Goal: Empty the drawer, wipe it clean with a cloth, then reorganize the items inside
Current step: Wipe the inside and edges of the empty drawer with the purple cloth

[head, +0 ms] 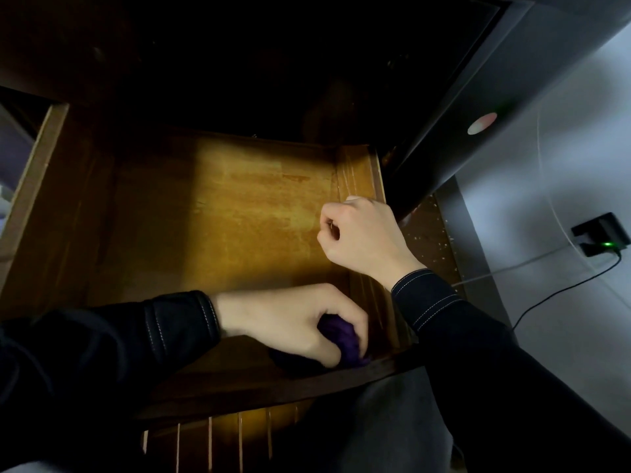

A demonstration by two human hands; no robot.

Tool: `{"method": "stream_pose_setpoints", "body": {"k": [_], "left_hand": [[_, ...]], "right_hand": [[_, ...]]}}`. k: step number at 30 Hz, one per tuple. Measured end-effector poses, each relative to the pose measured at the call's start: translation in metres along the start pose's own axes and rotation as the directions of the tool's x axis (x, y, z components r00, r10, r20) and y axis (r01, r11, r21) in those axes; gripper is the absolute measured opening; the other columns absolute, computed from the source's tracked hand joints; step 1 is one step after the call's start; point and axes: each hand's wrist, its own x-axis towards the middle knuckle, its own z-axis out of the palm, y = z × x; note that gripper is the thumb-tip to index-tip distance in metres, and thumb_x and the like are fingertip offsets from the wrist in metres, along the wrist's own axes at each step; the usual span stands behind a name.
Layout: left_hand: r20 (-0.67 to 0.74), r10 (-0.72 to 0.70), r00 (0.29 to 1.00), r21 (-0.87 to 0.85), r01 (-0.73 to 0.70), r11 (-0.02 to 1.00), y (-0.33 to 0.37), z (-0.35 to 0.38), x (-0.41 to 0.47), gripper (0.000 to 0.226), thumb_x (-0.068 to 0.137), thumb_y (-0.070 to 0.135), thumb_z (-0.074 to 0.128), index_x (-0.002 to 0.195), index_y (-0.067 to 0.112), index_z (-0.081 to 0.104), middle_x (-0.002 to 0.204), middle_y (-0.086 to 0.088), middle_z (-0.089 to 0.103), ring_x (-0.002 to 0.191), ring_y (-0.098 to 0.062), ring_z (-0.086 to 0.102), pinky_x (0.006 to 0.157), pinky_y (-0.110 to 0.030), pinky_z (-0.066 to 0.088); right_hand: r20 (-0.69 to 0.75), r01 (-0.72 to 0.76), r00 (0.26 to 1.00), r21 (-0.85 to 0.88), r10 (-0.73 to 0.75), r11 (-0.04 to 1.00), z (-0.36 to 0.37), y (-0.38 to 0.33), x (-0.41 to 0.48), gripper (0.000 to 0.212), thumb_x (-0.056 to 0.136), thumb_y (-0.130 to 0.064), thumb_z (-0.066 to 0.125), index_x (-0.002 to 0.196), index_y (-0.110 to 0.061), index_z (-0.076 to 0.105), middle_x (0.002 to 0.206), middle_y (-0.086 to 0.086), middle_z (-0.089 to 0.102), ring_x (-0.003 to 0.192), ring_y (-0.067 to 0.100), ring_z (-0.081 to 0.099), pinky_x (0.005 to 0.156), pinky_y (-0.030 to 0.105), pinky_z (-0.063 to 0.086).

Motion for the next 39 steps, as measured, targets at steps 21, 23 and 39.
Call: {"method": "stream_pose_setpoints", "body": {"k": [21,23,39], "left_hand": [[-0.107,-0.242,0.964,-0.109,0.230,0.967,-0.031,0.006,0.030,0.018,0.084,0.030,0.078,0.100,0.022,0.076,0.097,0.006,0.073,0.089,-0.007,0.066,0.077,-0.023,0.052],[-0.161,-0.271,0.949,-0.121,0.254,0.960,-0.035,0.011,0.034,0.018,0.083,0.027,0.079,0.100,0.022,0.077,0.095,0.007,0.073,0.086,-0.006,0.066,0.074,-0.020,0.050],[-0.160,-0.370,0.915,-0.159,0.346,0.925,-0.027,0.007,0.034,0.017,0.081,0.023,0.080,0.098,0.020,0.077,0.102,0.007,0.070,0.097,-0.004,0.060,0.078,-0.018,0.047]], "right_hand": [[-0.027,0.008,1.000,0.005,-0.008,1.000,0.002,0.001,0.000,0.011,0.084,-0.025,0.058,0.074,-0.023,0.064,0.063,-0.007,0.057,0.070,0.013,0.053,0.058,0.029,0.045],[-0.022,0.012,1.000,0.005,-0.012,1.000,0.003,0.002,0.000,0.011,0.084,-0.025,0.058,0.075,-0.023,0.063,0.064,-0.007,0.058,0.070,0.013,0.053,0.059,0.028,0.045],[-0.015,0.015,1.000,-0.009,-0.015,1.000,0.003,0.002,0.000,0.012,0.085,-0.024,0.057,0.075,-0.022,0.063,0.064,-0.007,0.058,0.071,0.014,0.053,0.058,0.029,0.046]]}}
